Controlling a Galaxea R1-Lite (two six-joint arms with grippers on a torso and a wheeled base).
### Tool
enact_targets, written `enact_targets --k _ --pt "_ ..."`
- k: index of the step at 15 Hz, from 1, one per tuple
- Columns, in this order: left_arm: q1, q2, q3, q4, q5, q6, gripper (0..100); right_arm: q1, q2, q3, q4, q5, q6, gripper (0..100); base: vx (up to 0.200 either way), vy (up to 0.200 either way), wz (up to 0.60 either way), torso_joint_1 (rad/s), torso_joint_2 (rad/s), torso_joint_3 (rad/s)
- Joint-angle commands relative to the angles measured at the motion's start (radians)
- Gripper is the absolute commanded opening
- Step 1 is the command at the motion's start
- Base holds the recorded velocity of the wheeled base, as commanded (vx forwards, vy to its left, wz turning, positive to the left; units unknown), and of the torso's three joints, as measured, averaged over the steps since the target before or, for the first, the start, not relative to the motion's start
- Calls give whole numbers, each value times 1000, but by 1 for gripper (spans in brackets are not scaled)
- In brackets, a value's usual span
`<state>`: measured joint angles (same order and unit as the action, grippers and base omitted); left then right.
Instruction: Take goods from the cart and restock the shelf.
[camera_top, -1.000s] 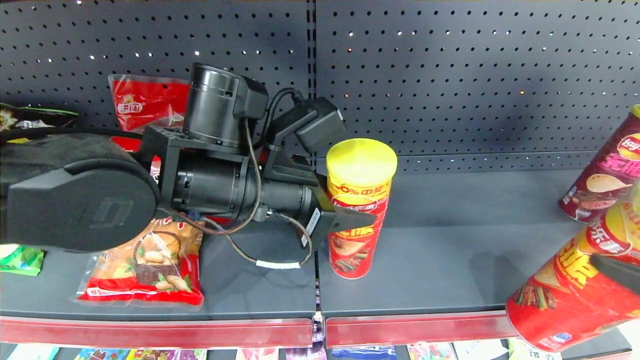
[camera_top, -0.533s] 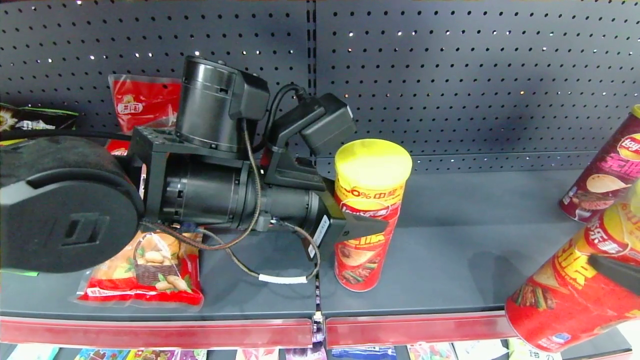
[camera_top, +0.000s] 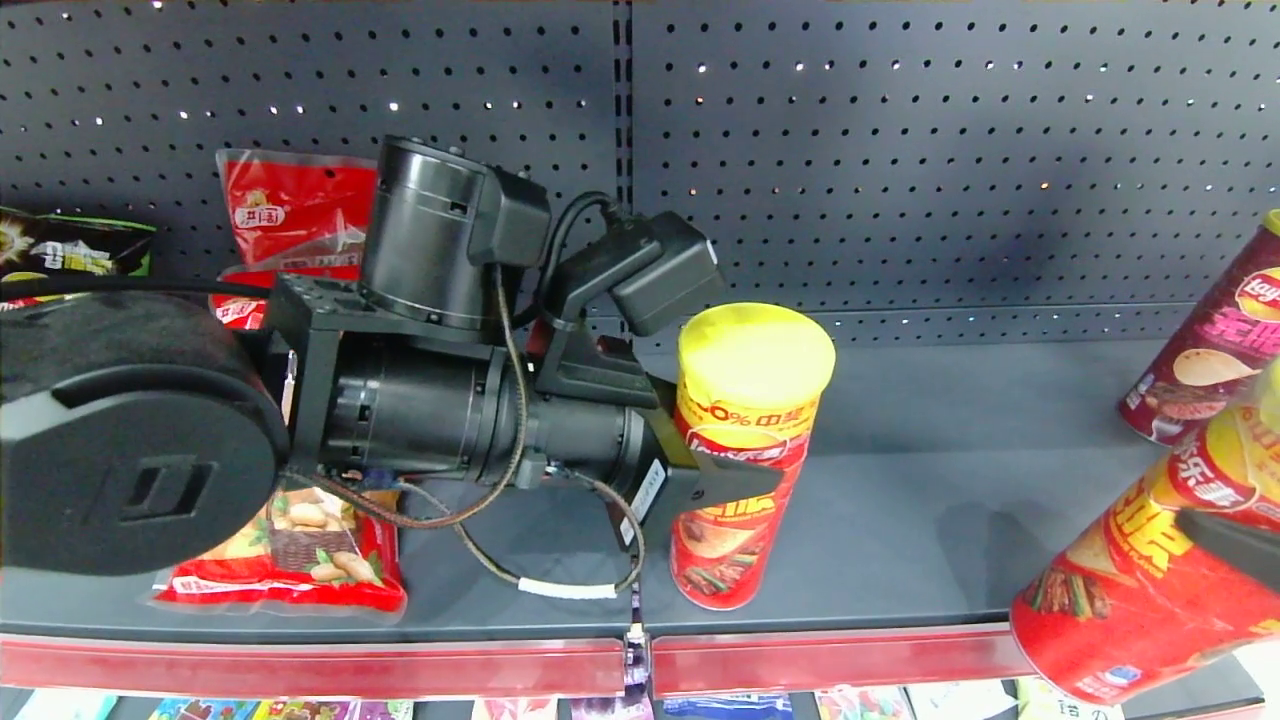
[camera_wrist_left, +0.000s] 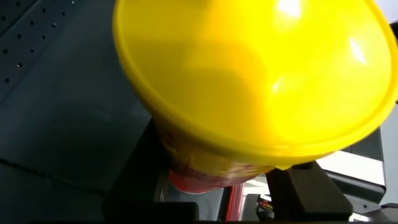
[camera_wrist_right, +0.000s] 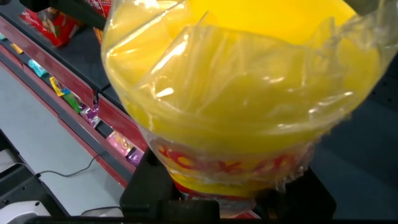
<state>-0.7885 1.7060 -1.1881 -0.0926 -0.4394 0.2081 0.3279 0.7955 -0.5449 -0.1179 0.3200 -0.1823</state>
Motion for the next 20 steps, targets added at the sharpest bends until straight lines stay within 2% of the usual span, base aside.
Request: enact_targets --k 1,9,12,18,20 --pt "-3 -9 4 -1 14 -1 0 0 1 2 0 1 0 0 0 0 0 0 0 0" --pt "-20 -43 58 -1 41 -3 0 2 1 0 0 1 0 0 0 0 0 0 0 0" --pt "-41 -42 53 -3 82 -7 0 0 1 0 0 2 0 0 0 0 0 0 0 0" --pt "-55 -43 51 -3 97 -10 0 0 1 2 0 1 0 0 0 0 0 0 0 0" --pt "-55 -46 58 -22 99 -27 0 0 -1 2 0 2 0 0 0 0 0 0 0 0"
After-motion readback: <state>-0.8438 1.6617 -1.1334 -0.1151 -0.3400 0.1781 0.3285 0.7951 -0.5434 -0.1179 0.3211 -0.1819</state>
